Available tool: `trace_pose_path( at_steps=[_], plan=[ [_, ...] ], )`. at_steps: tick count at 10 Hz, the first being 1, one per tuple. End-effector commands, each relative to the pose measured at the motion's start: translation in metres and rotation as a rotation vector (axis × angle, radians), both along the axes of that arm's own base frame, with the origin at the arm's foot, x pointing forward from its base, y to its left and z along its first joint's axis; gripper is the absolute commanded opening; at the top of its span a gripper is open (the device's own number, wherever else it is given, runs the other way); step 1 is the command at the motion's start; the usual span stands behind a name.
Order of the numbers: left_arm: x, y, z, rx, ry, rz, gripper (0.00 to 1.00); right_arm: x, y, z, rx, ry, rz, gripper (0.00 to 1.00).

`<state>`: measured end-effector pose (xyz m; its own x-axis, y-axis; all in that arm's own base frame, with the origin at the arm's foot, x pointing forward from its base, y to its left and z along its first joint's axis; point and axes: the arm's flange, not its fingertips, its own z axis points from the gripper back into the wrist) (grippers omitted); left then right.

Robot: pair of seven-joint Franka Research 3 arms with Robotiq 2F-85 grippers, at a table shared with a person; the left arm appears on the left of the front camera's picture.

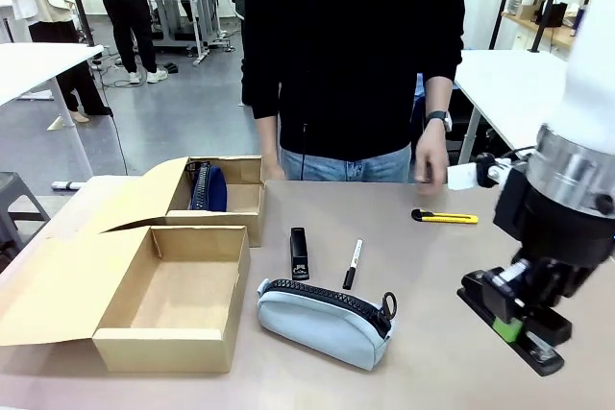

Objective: Place items inside the box.
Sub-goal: Pick up a Pencil pouch or Stapler and place it inside the Mailer Box closest to the robot.

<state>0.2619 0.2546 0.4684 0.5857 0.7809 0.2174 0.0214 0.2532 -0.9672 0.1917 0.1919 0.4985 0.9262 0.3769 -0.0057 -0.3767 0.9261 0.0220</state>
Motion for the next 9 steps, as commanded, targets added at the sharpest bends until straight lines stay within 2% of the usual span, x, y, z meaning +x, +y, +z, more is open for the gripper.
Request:
trace_pose_path(
  at_steps=[1, 2, 3, 4, 5, 6, 7, 9],
  plan=[
    [0.001, 0.0, -0.001, -0.001, -0.037, 0.002, 1.0, 0.006, 0.005, -0.003, -0.001, 0.011, 0.012, 0.15],
    [0.001, 0.0, -0.001, -0.001, -0.037, 0.002, 1.0, 0.006, 0.005, -0.003, -0.001, 0.011, 0.012, 0.15],
    [0.001, 0.0, -0.001, -0.001, -0.037, 0.002, 1.0, 0.002, -0.001, 0.0, -0.003, 0.0, -0.005, 0.32],
    [0.001, 0.0, -0.001, -0.001, -0.037, 0.002, 1.0, 0.007, 0.029, 0.0, 0.069, -0.042, 0.024, 0.32],
    [0.001, 0.0, -0.001, -0.001, -0.037, 0.002, 1.0, 0.017, 0.09, 0.016, 0.221, -0.122, -0.141, 0.32],
    [0.001, 0.0, -0.001, -0.001, -0.037, 0.002, 1.0, 0.024, 0.127, 0.024, 0.306, -0.056, -0.15, 0.32],
    [0.001, 0.0, -0.001, -0.001, -0.037, 0.002, 1.0, 0.036, 0.168, 0.019, 0.313, 0.001, -0.199, 0.32],
    [0.001, 0.0, -0.001, -0.001, -0.037, 0.002, 1.0, 0.054, 0.243, 0.002, 0.279, 0.006, -0.218, 0.32]
  ],
)
